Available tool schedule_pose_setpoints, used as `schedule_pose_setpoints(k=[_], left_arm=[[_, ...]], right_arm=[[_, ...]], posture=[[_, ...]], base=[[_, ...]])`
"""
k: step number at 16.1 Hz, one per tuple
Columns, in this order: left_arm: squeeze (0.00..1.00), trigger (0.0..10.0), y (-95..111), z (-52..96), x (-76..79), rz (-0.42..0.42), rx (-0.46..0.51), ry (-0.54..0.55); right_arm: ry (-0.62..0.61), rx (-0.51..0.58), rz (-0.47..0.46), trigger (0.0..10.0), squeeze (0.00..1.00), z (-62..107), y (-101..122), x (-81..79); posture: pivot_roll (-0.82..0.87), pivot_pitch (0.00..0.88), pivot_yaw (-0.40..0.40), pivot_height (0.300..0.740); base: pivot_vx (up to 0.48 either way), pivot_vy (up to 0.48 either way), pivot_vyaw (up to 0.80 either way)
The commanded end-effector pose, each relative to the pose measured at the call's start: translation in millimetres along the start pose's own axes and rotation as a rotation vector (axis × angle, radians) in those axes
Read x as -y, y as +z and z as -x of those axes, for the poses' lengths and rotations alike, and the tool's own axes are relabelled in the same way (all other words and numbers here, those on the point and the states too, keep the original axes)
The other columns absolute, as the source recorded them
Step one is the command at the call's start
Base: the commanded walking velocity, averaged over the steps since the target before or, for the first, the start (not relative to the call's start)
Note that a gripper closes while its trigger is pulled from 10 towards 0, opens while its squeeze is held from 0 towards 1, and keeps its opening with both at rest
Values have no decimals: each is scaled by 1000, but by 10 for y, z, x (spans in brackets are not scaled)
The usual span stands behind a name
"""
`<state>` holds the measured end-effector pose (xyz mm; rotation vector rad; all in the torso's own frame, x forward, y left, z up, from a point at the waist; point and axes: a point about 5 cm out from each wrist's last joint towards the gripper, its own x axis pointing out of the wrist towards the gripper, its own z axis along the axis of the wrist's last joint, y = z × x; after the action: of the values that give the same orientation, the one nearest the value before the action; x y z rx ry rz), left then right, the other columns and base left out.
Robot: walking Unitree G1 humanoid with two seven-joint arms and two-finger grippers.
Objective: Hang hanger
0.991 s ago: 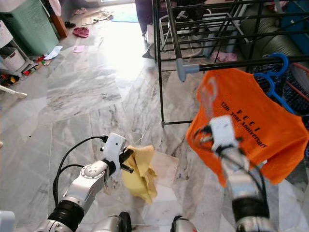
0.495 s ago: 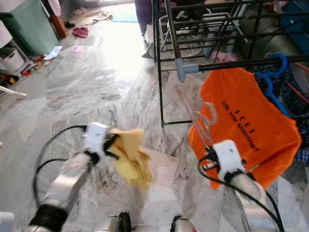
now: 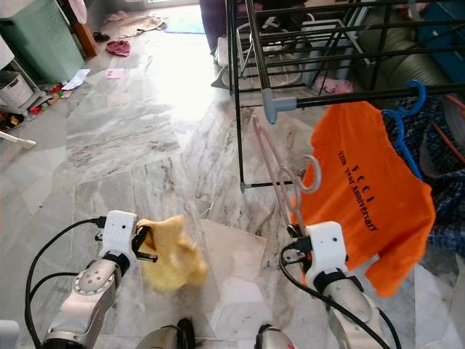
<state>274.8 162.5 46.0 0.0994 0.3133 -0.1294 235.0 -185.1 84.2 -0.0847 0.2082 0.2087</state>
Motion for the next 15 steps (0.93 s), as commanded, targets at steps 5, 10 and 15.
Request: schedule_pose_setpoints(k=[5,10,15], left_arm=[[0,10000,101,-15,-42,-2,24,63],[0,10000,77,-49,18,1,11,65],[0,10000,122,-101,33,0,14,66]], right_arm=[[-69,35,-76,10000,0,-182,135,-79],[-88,35,-65,10000,0,-263,118,-202],[-89,33,-72,10000,0,-328,99,-256]], posture=[[-52,111,47,740],[-68,98,31,740],[-68,78,35,740]], base=[[-208,0,0],[-281,0,0],[-284,0,0]])
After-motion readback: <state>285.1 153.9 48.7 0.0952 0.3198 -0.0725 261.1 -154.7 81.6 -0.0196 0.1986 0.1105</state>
